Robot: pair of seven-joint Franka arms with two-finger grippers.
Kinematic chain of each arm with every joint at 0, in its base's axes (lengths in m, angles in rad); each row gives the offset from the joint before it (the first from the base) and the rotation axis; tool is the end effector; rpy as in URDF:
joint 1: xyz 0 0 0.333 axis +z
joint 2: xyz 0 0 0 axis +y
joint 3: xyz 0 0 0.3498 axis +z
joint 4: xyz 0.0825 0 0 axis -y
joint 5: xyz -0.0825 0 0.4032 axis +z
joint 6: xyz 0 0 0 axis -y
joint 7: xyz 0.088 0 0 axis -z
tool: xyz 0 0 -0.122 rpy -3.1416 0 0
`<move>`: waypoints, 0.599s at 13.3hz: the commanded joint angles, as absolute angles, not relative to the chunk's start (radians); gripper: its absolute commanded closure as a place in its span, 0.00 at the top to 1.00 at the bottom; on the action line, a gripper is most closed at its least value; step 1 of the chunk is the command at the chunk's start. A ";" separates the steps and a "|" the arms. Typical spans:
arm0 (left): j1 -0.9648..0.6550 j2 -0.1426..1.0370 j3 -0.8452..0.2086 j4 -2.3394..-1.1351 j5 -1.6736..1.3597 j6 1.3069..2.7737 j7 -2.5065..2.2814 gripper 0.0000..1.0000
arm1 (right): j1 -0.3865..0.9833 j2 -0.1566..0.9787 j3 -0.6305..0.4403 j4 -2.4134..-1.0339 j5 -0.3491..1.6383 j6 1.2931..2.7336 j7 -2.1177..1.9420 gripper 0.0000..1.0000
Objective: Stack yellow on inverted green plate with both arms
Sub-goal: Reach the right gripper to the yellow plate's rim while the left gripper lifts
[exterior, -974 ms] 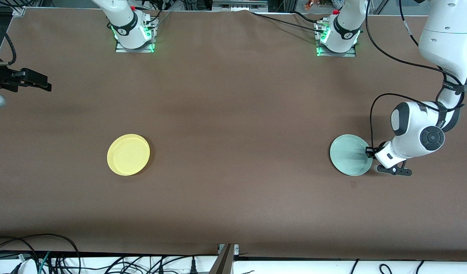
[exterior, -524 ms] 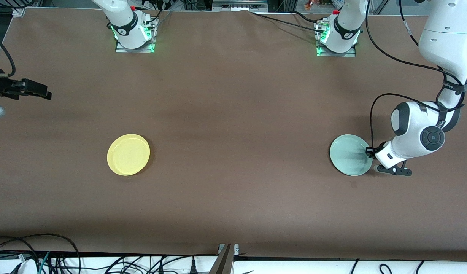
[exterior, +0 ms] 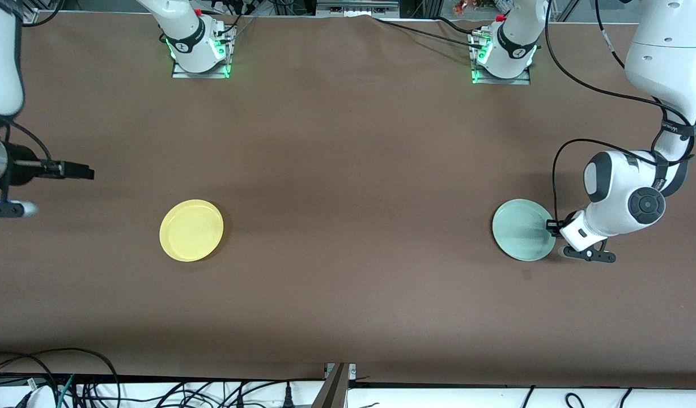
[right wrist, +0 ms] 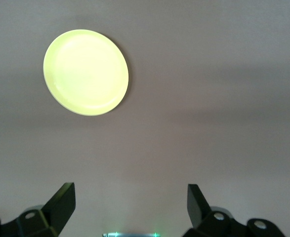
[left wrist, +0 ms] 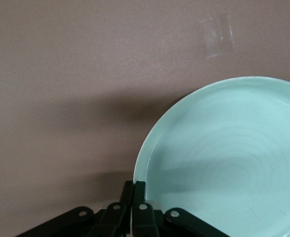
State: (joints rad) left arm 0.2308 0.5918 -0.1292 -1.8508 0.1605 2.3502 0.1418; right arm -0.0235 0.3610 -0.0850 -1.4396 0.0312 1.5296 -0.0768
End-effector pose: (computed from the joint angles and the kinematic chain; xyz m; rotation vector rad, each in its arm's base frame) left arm 0.6590 0.0757 0.1950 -3.1052 0.2167 0.1373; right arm 0.6614 -0.0601 0.4792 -3.0876 0.0514 0.4171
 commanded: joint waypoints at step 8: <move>0.120 0.502 -0.153 -1.614 0.348 2.039 0.106 0.00 | -0.040 0.532 -0.078 -1.572 0.193 1.828 -0.100 1.00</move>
